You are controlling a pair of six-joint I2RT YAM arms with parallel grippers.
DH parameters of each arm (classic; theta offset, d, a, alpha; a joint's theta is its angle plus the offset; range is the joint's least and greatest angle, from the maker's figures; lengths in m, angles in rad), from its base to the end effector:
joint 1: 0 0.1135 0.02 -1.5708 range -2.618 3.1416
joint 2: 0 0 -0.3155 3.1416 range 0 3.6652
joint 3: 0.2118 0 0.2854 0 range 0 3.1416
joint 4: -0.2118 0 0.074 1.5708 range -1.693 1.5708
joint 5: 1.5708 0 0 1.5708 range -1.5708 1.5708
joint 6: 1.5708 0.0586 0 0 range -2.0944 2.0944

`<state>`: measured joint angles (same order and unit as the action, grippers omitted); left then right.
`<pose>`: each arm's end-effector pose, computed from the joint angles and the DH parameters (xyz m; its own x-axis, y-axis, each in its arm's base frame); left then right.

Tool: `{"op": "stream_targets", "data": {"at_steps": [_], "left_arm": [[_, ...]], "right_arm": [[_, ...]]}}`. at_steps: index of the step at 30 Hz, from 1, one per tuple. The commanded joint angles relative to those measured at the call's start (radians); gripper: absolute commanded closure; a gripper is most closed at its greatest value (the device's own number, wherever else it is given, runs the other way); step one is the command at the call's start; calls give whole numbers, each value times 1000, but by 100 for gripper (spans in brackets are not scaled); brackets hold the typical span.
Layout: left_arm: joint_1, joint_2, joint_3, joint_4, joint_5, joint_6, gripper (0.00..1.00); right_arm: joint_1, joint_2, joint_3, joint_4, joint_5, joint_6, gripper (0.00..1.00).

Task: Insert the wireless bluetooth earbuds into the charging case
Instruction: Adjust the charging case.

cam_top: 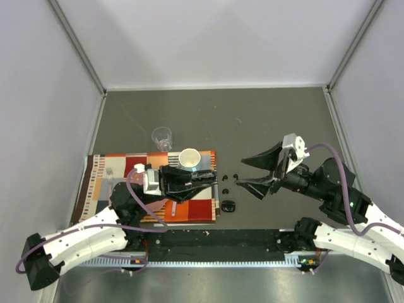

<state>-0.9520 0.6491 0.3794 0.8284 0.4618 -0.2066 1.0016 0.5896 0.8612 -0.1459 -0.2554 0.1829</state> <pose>0.0720 -0.1461 0.3547 0.1064 -0.4660 -0.8784 0.9913 0.1185 0.0572 0.0631 0.1260 0.4380 -0.1064 0.1603 -0.9813 -0.9465 0.2860 0.1493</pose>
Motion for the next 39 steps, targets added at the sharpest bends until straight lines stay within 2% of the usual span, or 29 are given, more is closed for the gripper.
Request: {"op": "stream_targets", "data": {"at_steps": [1,8,19,29,39], "left_arm": [[-4,-23,15,-21,-60,41,100],[-4,-37,33,-71,-81,50,100],[-4,-80,55,-160,-129,78,100],[-4,-75,55,-169,-140,92,100],[-4,-62,56,-166,-121,105,100]], "right_arm": [[6,-34,-5,-32,209,93,28],[8,-19,30,-136,275,191,25],[8,53,105,-150,163,332,23],[8,133,186,-150,131,346,14],[5,202,226,-150,136,375,13]]}}
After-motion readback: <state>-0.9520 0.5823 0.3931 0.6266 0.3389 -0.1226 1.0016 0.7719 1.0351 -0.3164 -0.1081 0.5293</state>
